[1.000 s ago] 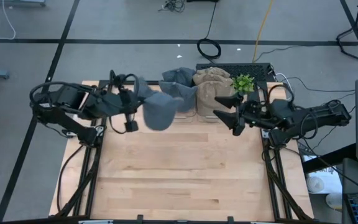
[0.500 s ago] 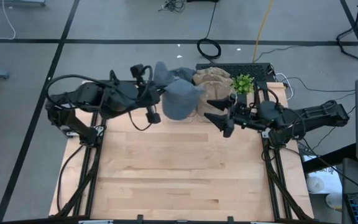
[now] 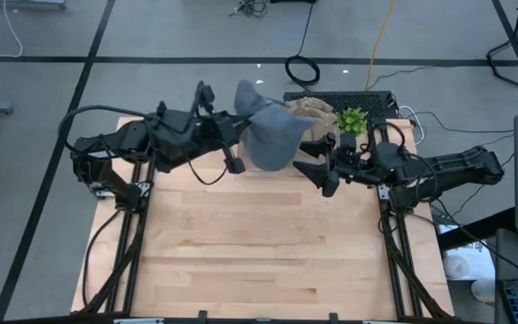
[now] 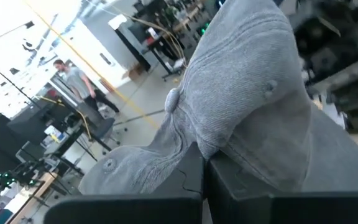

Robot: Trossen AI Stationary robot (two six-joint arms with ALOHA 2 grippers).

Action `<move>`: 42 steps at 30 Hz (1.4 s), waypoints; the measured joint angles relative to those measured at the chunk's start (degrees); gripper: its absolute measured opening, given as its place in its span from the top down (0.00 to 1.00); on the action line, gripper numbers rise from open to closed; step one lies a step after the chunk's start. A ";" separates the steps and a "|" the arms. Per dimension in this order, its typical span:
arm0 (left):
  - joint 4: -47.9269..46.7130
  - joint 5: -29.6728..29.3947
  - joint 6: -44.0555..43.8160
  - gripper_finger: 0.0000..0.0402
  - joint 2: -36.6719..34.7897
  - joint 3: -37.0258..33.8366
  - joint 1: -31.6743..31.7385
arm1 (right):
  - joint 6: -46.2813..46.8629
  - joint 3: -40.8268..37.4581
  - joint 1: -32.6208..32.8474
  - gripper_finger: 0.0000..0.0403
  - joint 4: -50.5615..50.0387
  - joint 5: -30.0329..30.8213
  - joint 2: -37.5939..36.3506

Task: Pick & Place hat
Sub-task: Put the blue cap into the left transparent bin

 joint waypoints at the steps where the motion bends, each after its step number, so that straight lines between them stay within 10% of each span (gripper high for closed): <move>1: 1.00 0.02 0.22 1.00 0.17 0.00 0.12 | 0.00 0.00 -0.02 0.17 0.59 -0.27 0.44; 11: 2.71 -0.08 1.40 1.00 2.77 -0.04 0.51 | -0.14 -0.02 -0.02 0.26 6.50 -1.64 3.52; 23: 3.46 -1.71 1.82 1.00 3.39 -0.04 0.56 | 0.16 -0.02 -0.24 0.97 6.53 -1.35 3.55; 42: -2.77 0.47 -1.39 0.67 2.08 -0.05 -2.34 | 1.95 -0.04 0.24 1.00 -4.24 -11.52 -2.80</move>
